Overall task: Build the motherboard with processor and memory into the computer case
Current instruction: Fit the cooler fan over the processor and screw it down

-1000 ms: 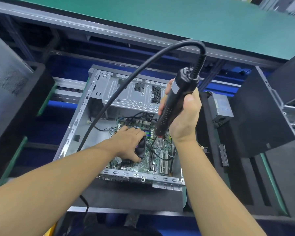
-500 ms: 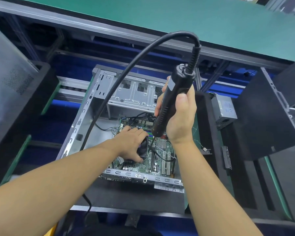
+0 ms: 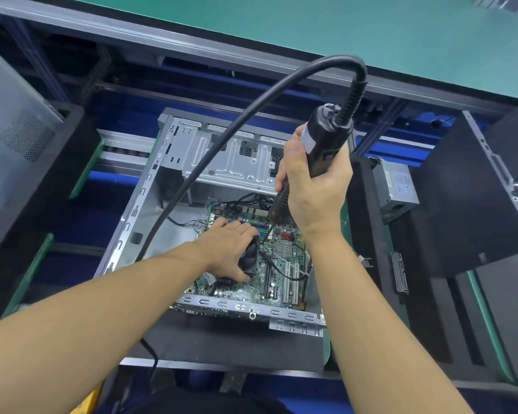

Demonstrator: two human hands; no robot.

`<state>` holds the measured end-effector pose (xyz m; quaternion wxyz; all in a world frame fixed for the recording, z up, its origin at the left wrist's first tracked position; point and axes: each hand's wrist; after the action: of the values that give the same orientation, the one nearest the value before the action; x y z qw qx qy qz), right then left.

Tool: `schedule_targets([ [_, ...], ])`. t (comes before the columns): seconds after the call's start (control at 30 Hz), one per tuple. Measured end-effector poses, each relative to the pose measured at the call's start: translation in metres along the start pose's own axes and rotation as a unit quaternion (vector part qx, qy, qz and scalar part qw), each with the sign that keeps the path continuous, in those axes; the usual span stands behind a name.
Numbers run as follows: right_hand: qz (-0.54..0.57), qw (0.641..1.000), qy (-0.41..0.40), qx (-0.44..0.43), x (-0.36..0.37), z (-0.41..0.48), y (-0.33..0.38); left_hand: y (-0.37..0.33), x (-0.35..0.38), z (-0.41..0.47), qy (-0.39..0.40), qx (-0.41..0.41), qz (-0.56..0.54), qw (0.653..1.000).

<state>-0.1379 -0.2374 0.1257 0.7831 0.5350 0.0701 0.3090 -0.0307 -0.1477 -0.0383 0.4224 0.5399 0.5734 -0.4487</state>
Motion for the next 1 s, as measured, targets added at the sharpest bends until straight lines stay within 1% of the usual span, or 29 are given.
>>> schedule_targets([
  [0.17,0.012,1.000,0.018,-0.010,0.0024,-0.0024,0.0020,0.0004,0.0027,0.0007,-0.006,-0.001,0.000,1.000],
  [0.6,0.015,0.999,0.021,-0.021,0.0005,-0.0047,-0.0015,0.0018,0.0044,0.0003,-0.013,-0.003,-0.007,1.000],
  [0.77,0.015,1.000,0.020,-0.011,0.0005,-0.0048,-0.0027,0.0013,0.0041,0.0007,-0.010,-0.002,-0.007,1.000],
  [0.87,0.036,0.998,0.047,0.005,0.0034,-0.0037,-0.0014,0.0021,0.0046,0.0010,-0.005,0.001,-0.008,1.000],
  [1.0,0.063,0.991,0.104,0.058,-0.0003,0.0000,-0.0047,0.0034,0.0051,0.0000,-0.008,0.002,-0.009,1.000],
])
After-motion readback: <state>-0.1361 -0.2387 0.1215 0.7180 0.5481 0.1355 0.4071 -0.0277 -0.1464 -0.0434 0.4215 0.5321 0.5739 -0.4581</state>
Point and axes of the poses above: each hand's wrist, its own z-axis towards the middle knuckle, its own x-axis out of the palm, y = z × x, and after that the axes turned 10 degrees about z, right-handed
